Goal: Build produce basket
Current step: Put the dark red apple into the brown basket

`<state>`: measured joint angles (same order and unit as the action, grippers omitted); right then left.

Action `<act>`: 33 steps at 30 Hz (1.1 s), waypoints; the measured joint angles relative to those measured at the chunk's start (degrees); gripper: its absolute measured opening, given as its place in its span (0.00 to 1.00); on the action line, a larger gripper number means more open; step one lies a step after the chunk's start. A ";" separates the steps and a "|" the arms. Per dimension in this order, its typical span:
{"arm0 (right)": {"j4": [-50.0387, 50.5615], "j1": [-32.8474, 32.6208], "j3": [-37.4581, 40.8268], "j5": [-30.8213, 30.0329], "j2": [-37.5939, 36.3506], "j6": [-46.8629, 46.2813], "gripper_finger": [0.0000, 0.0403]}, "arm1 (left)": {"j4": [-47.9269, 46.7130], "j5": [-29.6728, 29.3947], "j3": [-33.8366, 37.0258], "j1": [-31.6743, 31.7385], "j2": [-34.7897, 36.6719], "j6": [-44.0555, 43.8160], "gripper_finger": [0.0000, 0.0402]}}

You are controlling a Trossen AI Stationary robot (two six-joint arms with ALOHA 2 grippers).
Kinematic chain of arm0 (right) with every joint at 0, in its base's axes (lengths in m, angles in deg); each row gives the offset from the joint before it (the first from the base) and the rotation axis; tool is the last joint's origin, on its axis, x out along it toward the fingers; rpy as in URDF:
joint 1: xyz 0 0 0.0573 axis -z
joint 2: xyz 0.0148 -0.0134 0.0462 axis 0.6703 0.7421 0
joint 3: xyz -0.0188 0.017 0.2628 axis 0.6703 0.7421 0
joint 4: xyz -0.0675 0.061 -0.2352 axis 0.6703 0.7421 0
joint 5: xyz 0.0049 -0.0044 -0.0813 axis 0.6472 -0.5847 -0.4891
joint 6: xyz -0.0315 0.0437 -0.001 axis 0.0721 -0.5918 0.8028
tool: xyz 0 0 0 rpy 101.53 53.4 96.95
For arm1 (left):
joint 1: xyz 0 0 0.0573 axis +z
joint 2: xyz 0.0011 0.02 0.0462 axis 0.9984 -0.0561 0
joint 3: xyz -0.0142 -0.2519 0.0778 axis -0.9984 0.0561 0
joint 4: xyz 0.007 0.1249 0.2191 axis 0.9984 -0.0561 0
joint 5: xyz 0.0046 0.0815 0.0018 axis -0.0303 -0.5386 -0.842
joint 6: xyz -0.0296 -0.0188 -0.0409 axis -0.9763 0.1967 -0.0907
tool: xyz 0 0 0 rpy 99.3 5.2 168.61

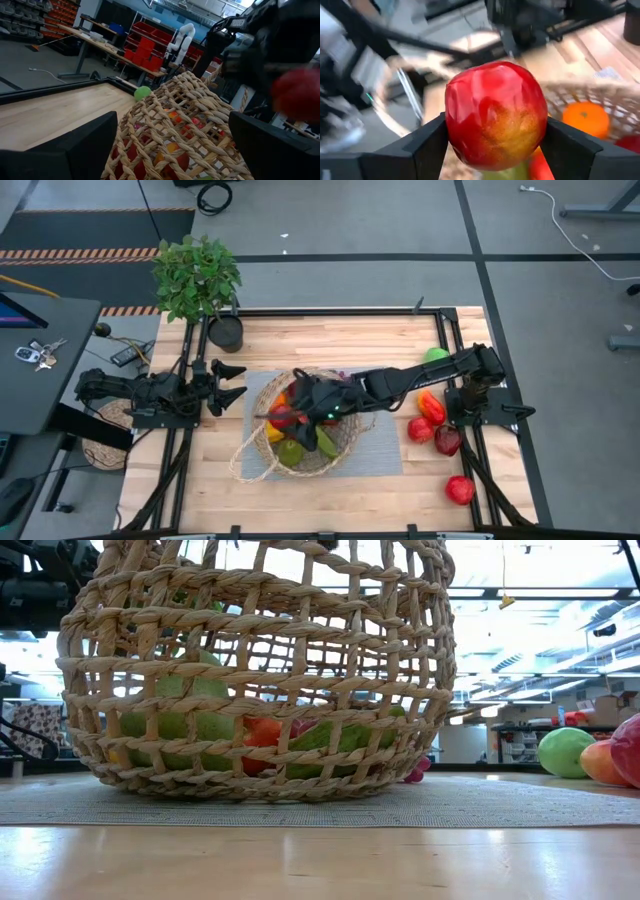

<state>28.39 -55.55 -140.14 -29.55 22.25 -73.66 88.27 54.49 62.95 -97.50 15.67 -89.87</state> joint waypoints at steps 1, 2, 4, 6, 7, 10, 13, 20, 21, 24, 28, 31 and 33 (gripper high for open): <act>-0.13 -0.03 1.37 0.05 0.03 1.84 0.73 | 0.02 -0.02 0.00 0.00 -0.02 0.00 0.97; -0.41 -0.10 2.78 0.15 0.03 3.09 0.73 | 0.00 -0.02 0.00 -0.02 0.00 0.00 0.97; -2.94 -0.17 6.70 0.15 0.01 4.04 0.73 | 0.01 -0.02 0.00 0.00 -0.01 0.00 0.97; -6.38 -0.17 11.40 0.17 0.05 4.29 0.73 | 0.00 0.00 0.00 0.00 -0.02 0.00 0.97; -8.74 -0.16 13.71 0.17 0.09 4.32 0.73 | 0.00 0.00 0.00 0.00 -0.02 0.00 0.97; -16.25 -0.13 20.01 0.15 0.09 3.47 0.73 | 0.00 -0.02 0.00 -0.01 0.00 0.00 0.97; -19.81 0.38 24.92 0.29 0.09 2.22 0.73 | 0.01 -0.01 0.00 0.00 -0.02 0.00 0.97; -20.65 1.27 27.28 0.53 0.09 -0.16 0.73 | 0.00 0.00 0.00 0.00 -0.02 0.00 0.97; -20.74 1.31 27.28 0.51 0.09 -0.06 0.73 | 0.00 -0.02 0.00 0.00 0.00 0.00 0.97; -20.86 1.63 27.28 -0.61 0.09 1.09 0.73 | 0.00 -0.02 0.00 0.00 0.00 0.00 0.97; -21.23 1.73 27.28 0.13 0.09 -1.38 0.73 | 0.00 -0.02 0.00 0.00 -0.01 0.01 0.97; -21.02 2.07 27.28 0.67 0.09 -1.17 0.74 | 0.00 -0.02 0.00 0.00 -0.02 0.00 0.97; -21.02 2.24 27.28 1.81 0.09 -0.32 0.76 | 0.02 -0.02 0.00 0.00 -0.01 0.00 0.97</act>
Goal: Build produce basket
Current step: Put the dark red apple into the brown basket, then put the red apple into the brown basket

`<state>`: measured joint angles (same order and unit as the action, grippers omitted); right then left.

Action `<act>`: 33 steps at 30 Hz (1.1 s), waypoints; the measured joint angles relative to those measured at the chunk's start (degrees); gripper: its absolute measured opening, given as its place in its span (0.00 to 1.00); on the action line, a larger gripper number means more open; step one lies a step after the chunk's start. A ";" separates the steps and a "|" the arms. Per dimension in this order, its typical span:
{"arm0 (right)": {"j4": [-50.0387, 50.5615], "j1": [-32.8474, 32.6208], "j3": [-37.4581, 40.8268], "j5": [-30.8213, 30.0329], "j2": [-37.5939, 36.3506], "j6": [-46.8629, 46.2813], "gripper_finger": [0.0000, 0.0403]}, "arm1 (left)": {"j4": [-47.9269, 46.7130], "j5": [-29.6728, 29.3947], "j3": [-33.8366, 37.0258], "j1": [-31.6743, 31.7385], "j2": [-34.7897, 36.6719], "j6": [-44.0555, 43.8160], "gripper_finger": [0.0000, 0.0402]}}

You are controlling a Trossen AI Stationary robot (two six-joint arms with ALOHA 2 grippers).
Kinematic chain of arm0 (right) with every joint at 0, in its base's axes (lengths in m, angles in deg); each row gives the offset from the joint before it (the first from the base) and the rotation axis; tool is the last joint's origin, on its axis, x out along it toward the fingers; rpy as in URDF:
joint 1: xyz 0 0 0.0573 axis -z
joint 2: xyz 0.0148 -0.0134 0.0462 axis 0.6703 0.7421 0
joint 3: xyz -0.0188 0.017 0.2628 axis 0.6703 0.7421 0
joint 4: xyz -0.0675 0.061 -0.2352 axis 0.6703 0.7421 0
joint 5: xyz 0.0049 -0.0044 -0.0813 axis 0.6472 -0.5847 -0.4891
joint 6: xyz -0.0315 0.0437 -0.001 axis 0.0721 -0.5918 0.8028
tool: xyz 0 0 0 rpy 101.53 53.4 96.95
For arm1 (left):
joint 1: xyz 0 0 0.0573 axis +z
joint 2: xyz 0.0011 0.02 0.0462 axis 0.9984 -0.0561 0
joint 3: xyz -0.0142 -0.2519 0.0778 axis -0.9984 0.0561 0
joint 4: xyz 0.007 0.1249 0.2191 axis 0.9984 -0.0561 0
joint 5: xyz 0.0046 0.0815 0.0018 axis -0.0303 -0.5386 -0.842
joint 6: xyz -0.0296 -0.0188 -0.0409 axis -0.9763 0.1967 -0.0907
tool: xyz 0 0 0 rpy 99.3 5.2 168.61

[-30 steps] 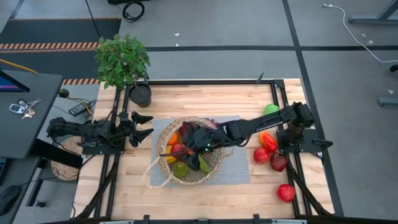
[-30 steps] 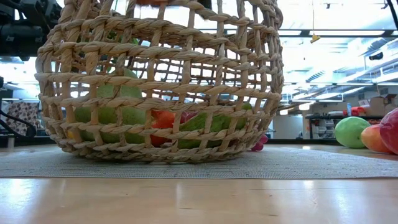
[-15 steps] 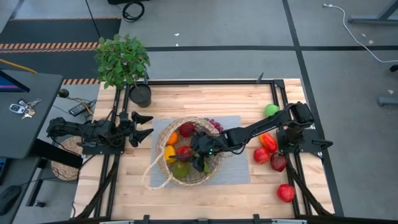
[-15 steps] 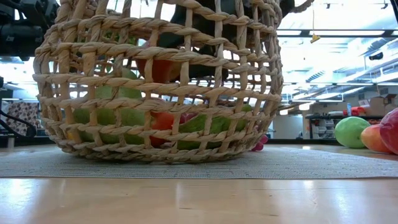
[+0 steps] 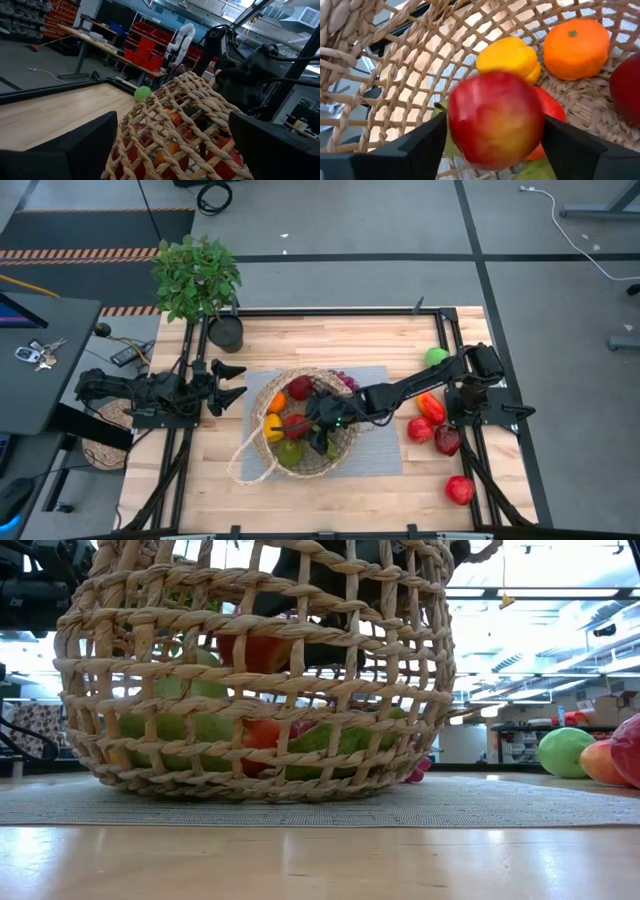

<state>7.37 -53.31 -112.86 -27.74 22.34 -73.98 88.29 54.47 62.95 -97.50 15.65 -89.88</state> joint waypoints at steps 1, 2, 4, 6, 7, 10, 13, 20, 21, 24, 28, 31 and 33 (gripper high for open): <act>-0.01 0.01 0.00 0.14 0.00 0.39 0.79 | -0.01 0.01 0.00 -0.01 0.00 0.01 0.97; 0.00 -0.01 0.00 0.18 0.00 0.59 0.81 | -0.02 0.01 0.00 0.00 -0.01 0.02 0.97; 0.00 0.01 -0.02 0.24 0.00 1.08 0.87 | -0.02 0.00 0.00 -0.02 -0.01 0.02 0.97; 1.26 0.18 -0.97 0.58 -0.02 1.41 0.93 | -0.02 0.00 0.00 0.00 -0.01 0.00 0.97; 2.59 0.35 -1.98 1.66 -0.23 1.41 0.96 | -0.02 0.02 0.00 0.00 0.01 0.00 0.97; 7.68 0.87 -7.67 5.97 -1.18 1.23 0.98 | -0.02 0.00 0.00 0.00 0.00 0.01 0.97; 15.98 0.58 -16.55 5.47 -1.75 2.82 0.95 | -0.02 0.02 -0.02 -0.01 -0.01 0.00 0.97; 35.34 -2.88 -35.31 -6.65 -2.30 5.27 0.91 | -0.11 0.02 -0.02 0.00 -0.01 0.00 0.97; 37.87 -3.34 -37.41 -8.84 -2.34 4.67 0.90 | -0.07 0.02 -0.02 0.00 -0.01 0.00 0.97; 47.82 -4.87 -42.38 -13.43 -2.60 1.39 0.90 | -0.13 0.02 -0.02 0.00 -0.01 0.00 0.97; 57.98 -7.92 -45.04 -15.31 -3.01 -4.69 0.90 | -0.08 0.02 -0.02 -0.02 -0.01 0.02 0.97; 64.12 -10.55 -45.16 -15.52 -3.16 -10.28 0.90 | -0.06 0.02 -0.02 -0.01 -0.01 0.02 0.97; 68.53 -12.39 -45.16 -15.51 -3.31 -14.40 0.90 | -0.07 0.01 -0.02 -0.02 -0.01 0.00 0.97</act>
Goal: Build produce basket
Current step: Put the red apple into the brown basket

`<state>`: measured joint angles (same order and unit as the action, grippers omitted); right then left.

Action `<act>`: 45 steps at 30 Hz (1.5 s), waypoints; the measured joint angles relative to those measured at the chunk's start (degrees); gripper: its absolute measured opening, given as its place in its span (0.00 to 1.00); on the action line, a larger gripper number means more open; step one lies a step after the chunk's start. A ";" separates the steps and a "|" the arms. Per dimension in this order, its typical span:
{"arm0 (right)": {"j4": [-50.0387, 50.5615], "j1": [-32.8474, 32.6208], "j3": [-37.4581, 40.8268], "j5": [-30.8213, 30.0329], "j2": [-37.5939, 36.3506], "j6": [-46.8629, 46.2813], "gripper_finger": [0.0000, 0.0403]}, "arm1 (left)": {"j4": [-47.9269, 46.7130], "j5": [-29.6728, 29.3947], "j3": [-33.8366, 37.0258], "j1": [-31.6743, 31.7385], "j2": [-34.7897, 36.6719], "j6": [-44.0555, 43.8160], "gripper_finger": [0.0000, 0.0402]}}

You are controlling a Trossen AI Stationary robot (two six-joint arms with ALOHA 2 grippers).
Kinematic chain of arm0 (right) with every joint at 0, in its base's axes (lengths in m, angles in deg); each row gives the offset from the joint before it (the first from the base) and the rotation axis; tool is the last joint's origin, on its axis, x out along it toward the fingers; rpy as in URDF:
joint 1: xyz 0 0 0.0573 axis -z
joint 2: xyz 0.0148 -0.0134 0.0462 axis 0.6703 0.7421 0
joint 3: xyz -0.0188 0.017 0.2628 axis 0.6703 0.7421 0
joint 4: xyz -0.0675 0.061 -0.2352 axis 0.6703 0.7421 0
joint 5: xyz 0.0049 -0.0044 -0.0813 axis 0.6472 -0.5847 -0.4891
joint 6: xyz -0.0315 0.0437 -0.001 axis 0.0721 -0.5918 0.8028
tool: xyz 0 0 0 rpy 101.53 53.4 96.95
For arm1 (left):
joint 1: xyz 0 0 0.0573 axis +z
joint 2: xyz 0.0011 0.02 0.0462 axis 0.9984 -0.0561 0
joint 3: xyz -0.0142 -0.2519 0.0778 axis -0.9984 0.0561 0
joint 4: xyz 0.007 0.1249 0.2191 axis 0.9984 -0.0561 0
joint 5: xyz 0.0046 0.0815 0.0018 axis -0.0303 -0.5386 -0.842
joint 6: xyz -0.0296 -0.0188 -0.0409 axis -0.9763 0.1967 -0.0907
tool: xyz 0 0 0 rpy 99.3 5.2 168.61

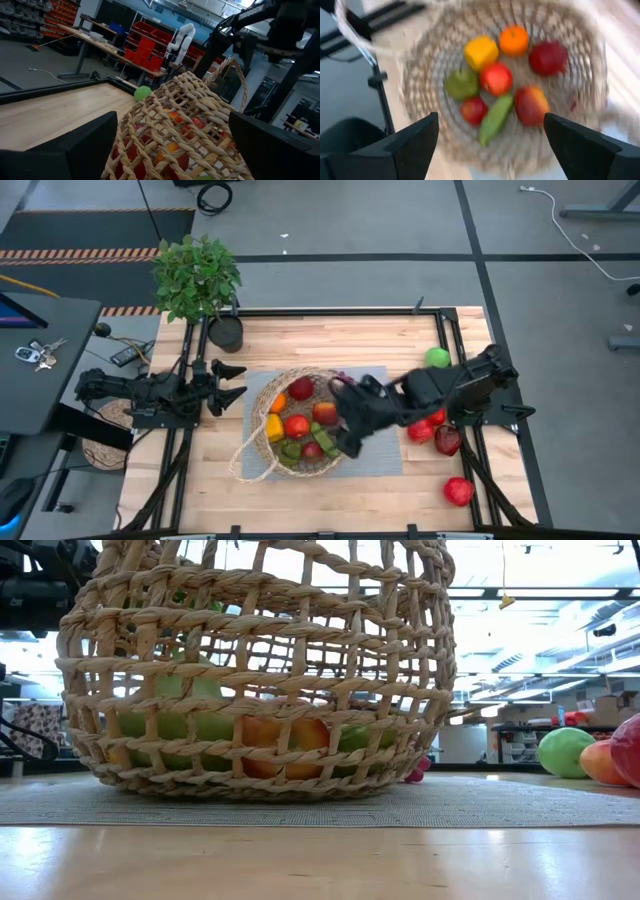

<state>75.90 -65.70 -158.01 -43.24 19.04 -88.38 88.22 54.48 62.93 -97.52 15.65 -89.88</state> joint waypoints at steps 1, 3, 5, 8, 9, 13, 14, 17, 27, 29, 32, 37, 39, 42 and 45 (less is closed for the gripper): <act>1.92 -1.07 0.00 -0.07 -0.09 -1.84 0.90 | 0.00 0.02 0.00 0.01 0.00 0.00 0.97; 5.91 -3.47 0.00 -1.03 -0.15 -5.34 0.90 | 0.02 0.02 0.00 0.00 0.00 0.00 0.97; 8.36 -5.93 0.00 -2.60 -0.15 -8.23 0.90 | 0.00 0.02 0.00 0.00 0.00 0.02 0.97; 11.27 -9.47 0.00 -5.88 -0.15 -12.76 0.90 | 0.02 0.02 0.00 0.02 0.00 0.00 0.97; 12.14 -10.58 0.00 -6.99 -0.15 -14.40 0.90 | 0.02 0.02 0.00 0.01 0.00 0.00 0.97; 17.28 -14.67 0.49 -9.97 -0.12 -22.07 0.90 | 0.04 0.02 0.00 0.02 0.00 0.00 0.97; 18.75 -15.49 1.05 -10.13 -0.08 -24.18 0.90 | 0.04 0.02 0.00 0.02 0.00 0.00 0.97; 19.55 -17.31 4.35 -9.54 -0.01 -28.24 0.90 | 0.04 0.00 0.00 0.02 0.00 0.02 0.97; 19.72 -18.09 24.32 3.34 -0.06 -36.48 0.90 | 0.04 0.01 0.00 0.02 0.00 0.00 0.97; 19.46 -17.89 29.12 6.97 -0.59 -36.79 0.90 | 0.04 -0.01 0.00 0.02 0.00 0.01 0.97; 18.04 -17.91 35.92 11.33 -3.63 -39.33 0.90 | 0.04 0.02 0.00 0.02 0.00 0.01 0.97; 15.23 -17.90 45.11 11.42 -9.52 -45.51 0.90 | 0.04 -0.01 0.00 0.01 0.00 0.00 0.97; 13.55 -17.64 48.22 9.66 -12.11 -48.27 0.90 | 0.04 0.00 0.00 0.02 0.00 0.01 0.97; 9.36 -17.01 53.17 6.64 -15.24 -50.81 0.91 | 0.04 -0.01 0.00 0.01 0.00 0.00 0.97; 6.48 -16.43 57.57 4.71 -17.10 -54.16 0.91 | 0.04 -0.01 0.00 0.02 0.00 0.00 0.97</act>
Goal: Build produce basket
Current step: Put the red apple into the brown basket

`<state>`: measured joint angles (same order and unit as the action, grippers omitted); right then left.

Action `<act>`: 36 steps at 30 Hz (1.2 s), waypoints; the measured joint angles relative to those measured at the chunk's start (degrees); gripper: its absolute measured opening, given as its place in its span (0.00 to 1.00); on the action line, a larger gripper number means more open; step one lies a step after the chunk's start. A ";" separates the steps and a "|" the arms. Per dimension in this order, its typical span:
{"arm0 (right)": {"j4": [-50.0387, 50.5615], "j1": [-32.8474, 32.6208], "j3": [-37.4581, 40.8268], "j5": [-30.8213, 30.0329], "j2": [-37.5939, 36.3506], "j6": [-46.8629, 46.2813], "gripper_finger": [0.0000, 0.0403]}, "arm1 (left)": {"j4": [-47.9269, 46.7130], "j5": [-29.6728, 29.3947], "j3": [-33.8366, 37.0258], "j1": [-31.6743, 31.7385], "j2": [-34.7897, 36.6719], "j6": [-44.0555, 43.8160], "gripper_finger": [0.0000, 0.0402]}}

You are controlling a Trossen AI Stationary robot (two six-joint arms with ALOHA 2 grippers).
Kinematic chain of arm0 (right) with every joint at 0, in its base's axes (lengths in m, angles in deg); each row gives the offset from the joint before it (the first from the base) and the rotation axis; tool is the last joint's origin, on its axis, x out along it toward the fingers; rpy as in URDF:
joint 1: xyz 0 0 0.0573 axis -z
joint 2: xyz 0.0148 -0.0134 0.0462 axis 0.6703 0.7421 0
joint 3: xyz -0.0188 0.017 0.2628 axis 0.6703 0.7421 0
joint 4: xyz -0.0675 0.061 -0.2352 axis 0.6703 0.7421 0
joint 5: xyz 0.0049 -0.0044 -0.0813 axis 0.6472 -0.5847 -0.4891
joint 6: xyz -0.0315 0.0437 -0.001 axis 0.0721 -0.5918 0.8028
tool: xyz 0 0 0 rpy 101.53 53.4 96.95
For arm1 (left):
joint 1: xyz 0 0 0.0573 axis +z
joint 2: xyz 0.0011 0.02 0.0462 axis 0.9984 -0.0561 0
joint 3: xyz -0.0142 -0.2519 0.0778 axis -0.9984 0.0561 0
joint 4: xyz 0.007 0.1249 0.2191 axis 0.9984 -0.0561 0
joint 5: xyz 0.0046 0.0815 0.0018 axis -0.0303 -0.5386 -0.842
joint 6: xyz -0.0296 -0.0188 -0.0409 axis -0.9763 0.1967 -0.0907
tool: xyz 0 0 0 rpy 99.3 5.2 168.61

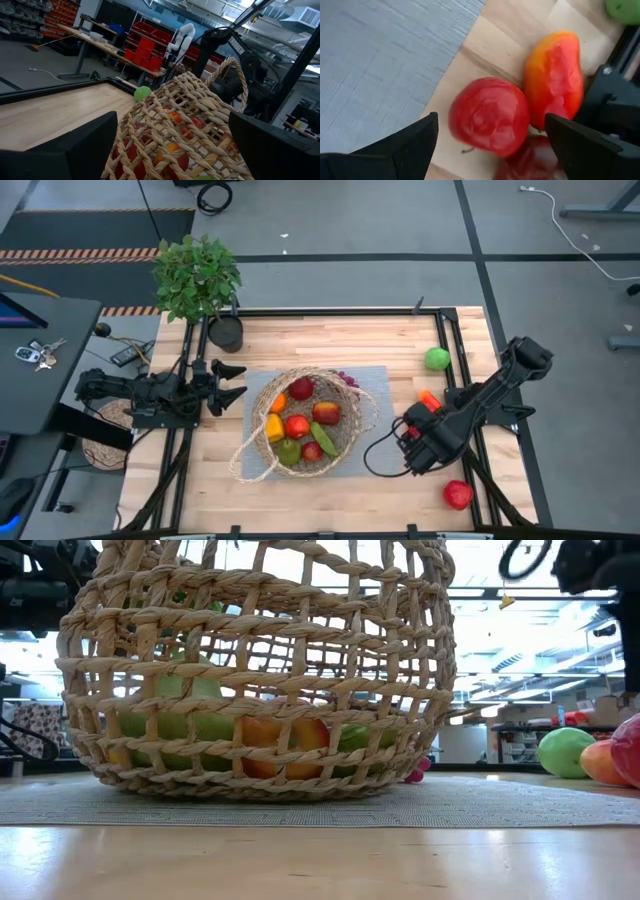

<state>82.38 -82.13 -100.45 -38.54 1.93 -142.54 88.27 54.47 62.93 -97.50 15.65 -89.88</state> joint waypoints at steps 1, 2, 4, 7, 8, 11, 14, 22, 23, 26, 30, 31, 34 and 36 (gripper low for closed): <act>-1.27 0.16 1.44 -0.24 -0.38 -1.27 0.91 | 0.00 0.00 0.00 0.00 0.00 0.02 0.97; -2.36 0.30 2.81 -0.30 -0.61 -2.17 0.91 | 0.00 0.00 0.00 0.00 0.00 0.00 0.97; -3.98 0.50 5.51 0.42 -0.71 -3.85 0.91 | 0.00 0.02 0.00 0.00 0.00 0.02 0.97; -6.70 0.46 8.68 2.02 -0.29 -6.39 0.91 | 0.00 0.00 0.00 -0.02 0.00 0.00 0.97; -8.51 0.39 9.74 2.06 -0.26 -7.00 0.91 | 0.00 0.01 0.00 -0.01 0.00 0.00 0.97; -11.34 0.37 12.22 1.65 -0.53 -7.60 0.92 | 0.00 0.00 0.00 0.00 0.00 0.00 0.97; -11.65 0.37 12.88 1.44 -0.46 -8.55 0.92 | 0.00 0.00 0.00 -0.02 0.00 0.00 0.97; -11.33 0.37 12.92 1.66 -0.68 -10.40 0.91 | 0.00 0.00 0.00 0.00 0.00 0.00 0.97; -11.32 0.37 12.92 1.69 -0.68 -10.36 0.90 | 0.00 0.00 0.00 0.00 0.00 0.00 0.97; -11.32 0.37 12.92 1.79 -0.68 -10.34 0.88 | 0.00 0.02 0.00 -0.02 0.00 0.02 0.97; -11.09 0.37 12.20 2.32 -0.55 -8.89 0.87 | 0.00 0.02 0.00 -0.02 0.00 0.02 0.97; -11.11 0.37 11.73 2.62 -0.53 -8.34 0.87 | 0.00 0.02 0.00 -0.01 0.00 0.00 0.97; -9.03 0.35 9.89 2.95 -0.51 -7.31 0.86 | 0.00 0.00 0.00 0.00 0.00 0.00 0.97; -7.44 0.36 8.42 2.07 -0.51 -6.79 0.86 | 0.00 0.02 0.00 0.00 0.01 0.02 0.97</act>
<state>74.94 -81.77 -92.03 -36.47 1.43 -149.33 88.27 54.49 62.93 -97.50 15.66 -89.85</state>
